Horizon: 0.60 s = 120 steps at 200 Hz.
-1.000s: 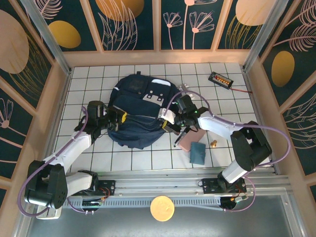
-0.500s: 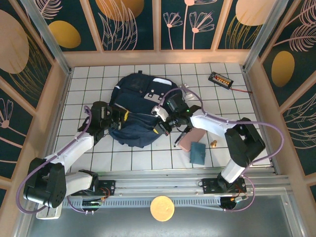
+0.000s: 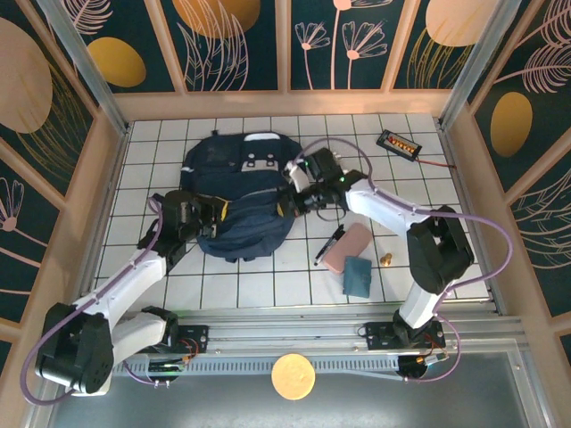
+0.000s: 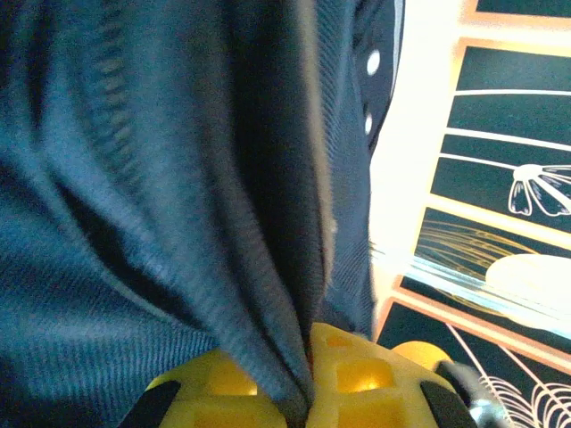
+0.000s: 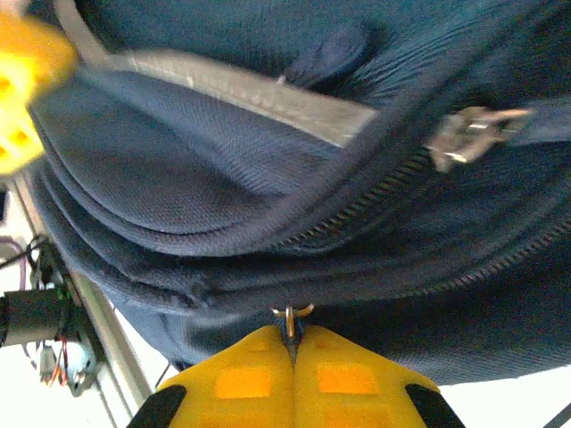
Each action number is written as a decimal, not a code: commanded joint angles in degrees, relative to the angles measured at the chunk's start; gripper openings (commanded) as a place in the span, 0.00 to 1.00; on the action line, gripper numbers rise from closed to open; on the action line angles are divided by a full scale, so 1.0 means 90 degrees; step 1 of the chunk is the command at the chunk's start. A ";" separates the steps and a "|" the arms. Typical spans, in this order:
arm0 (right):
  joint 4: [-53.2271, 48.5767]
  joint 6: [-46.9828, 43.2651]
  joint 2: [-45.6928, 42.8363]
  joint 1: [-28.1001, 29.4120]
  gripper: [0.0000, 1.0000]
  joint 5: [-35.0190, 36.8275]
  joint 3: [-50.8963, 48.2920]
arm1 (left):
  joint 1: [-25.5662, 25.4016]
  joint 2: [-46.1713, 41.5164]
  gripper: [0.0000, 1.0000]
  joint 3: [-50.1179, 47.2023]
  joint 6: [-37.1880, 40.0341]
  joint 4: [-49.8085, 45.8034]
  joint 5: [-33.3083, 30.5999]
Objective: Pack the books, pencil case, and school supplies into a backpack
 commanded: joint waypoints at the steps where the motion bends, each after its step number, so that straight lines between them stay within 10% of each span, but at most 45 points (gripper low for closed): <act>1: 0.0320 -0.0623 0.0560 -0.0263 0.00 0.0334 0.1049 | -0.0195 -0.0279 0.00 -0.0061 0.0043 0.0244 0.0273; 120: -0.1811 -0.1169 0.0638 0.0593 0.00 0.2292 0.1450 | -0.0862 0.0676 0.00 0.0078 -0.0487 0.1207 -0.0422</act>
